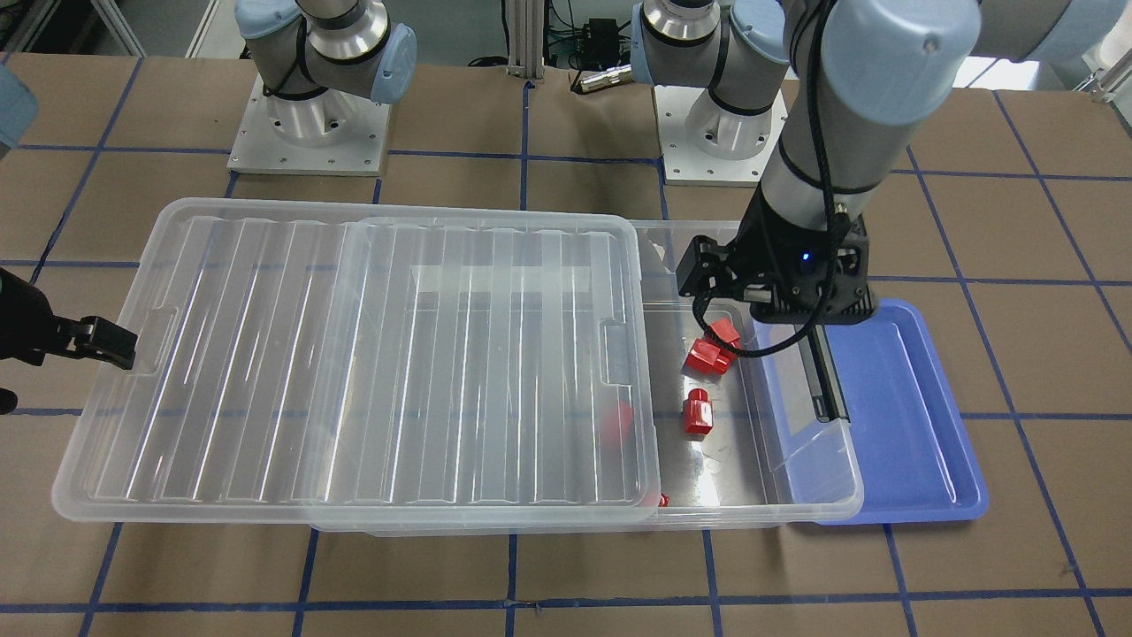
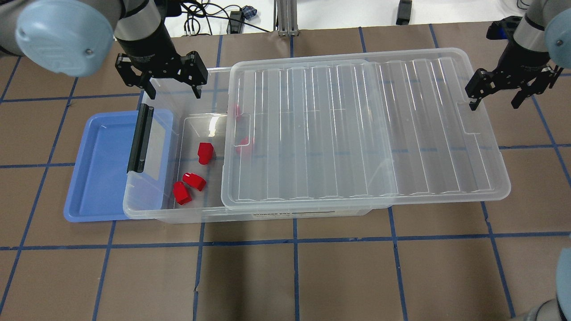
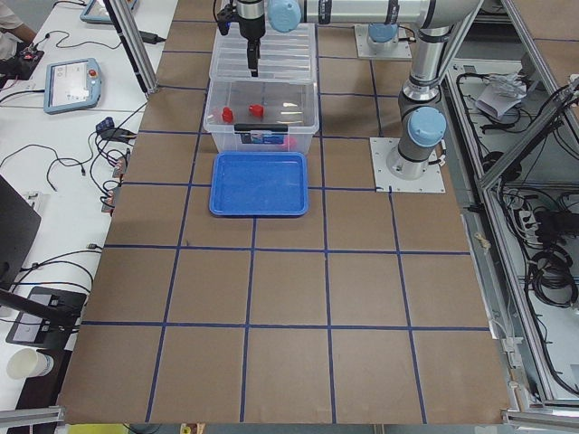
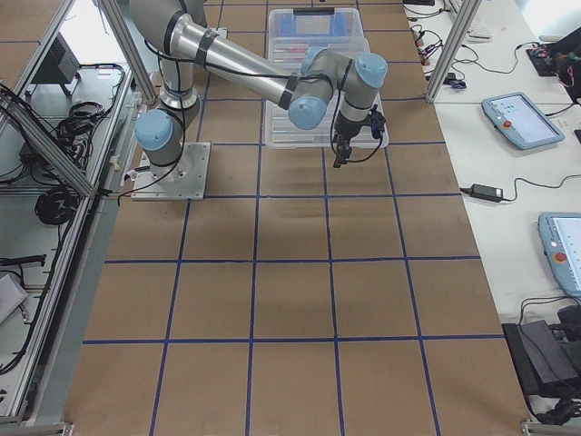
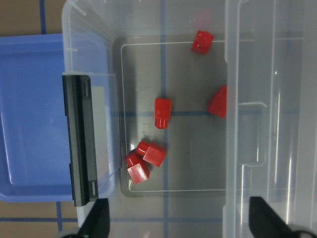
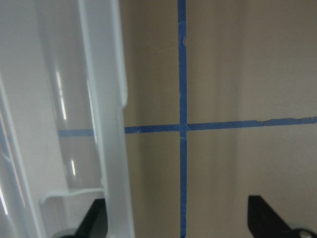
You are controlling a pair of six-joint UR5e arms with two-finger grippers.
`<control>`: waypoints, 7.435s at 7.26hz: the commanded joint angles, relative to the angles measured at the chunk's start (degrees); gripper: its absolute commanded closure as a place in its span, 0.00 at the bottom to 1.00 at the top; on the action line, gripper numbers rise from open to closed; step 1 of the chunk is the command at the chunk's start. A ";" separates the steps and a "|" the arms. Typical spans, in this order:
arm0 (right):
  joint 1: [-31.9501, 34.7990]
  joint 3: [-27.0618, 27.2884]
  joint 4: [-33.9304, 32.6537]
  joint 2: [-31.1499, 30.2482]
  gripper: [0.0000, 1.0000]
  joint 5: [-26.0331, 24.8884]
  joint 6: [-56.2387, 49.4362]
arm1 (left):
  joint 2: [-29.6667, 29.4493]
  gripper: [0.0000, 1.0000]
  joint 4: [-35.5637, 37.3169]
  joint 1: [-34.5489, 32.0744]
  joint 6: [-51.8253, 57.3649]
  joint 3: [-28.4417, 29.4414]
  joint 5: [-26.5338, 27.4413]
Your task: Place red block in blue tray from box
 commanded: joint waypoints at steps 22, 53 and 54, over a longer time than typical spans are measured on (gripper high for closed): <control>0.99 -9.23 18.78 -9.17 0.00 0.75 3.13 | -11.52 0.15 40.13 3.31 5.60 -25.60 -0.01; 0.90 -5.37 17.13 -8.64 0.00 0.13 3.13 | -3.37 0.01 31.59 25.37 29.68 -23.06 -2.30; 0.90 -5.10 16.33 -8.56 0.00 0.13 3.13 | -2.92 0.00 30.56 25.54 29.94 -22.19 -2.30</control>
